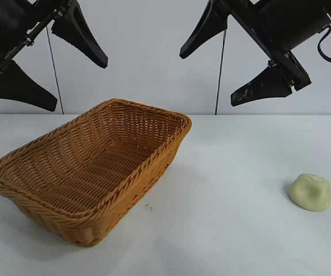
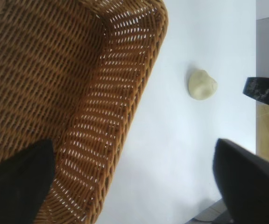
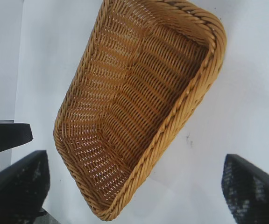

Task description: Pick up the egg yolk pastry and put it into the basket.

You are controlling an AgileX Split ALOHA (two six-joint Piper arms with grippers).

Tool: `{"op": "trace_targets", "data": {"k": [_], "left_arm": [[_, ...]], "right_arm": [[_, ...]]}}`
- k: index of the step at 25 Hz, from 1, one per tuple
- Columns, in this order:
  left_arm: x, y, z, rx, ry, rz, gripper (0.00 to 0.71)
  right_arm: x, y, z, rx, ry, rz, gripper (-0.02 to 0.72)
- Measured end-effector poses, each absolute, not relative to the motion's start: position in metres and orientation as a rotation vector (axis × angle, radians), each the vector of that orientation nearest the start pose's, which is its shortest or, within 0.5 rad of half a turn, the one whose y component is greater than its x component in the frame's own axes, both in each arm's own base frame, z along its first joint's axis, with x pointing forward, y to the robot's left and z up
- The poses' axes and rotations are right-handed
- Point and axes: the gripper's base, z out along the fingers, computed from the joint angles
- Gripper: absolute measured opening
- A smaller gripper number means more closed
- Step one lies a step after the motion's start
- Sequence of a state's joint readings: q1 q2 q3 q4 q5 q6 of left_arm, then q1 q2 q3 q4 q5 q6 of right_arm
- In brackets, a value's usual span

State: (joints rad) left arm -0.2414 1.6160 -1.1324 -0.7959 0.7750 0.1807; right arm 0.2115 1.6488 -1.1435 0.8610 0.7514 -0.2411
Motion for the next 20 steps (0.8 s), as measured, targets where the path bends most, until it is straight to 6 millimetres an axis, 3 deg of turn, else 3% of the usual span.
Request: {"op": "trace_targets", "data": {"k": [4,9,16,20], "left_arm": [[0.309,-0.122,0.264,-0.136,2.641,-0.931,0.675],[0.288,-0.115,0.266,-0.279,2.647,-0.928,0.675],[0.250,-0.113,0.252,-0.490,2.643,-0.934,0.675],[0.239,-0.116,0.247,-0.558,2.667,-0.915,0.675]], "right_arm": [[0.325,0.118,0.256,0.102,2.597,0.950,0.694],[0.325,0.118,0.256,0.102,2.597,0.950,0.694],[0.325,0.118,0.256,0.102,2.597,0.950,0.694],[0.325,0.118,0.256,0.102,2.597,0.950,0.694]]}}
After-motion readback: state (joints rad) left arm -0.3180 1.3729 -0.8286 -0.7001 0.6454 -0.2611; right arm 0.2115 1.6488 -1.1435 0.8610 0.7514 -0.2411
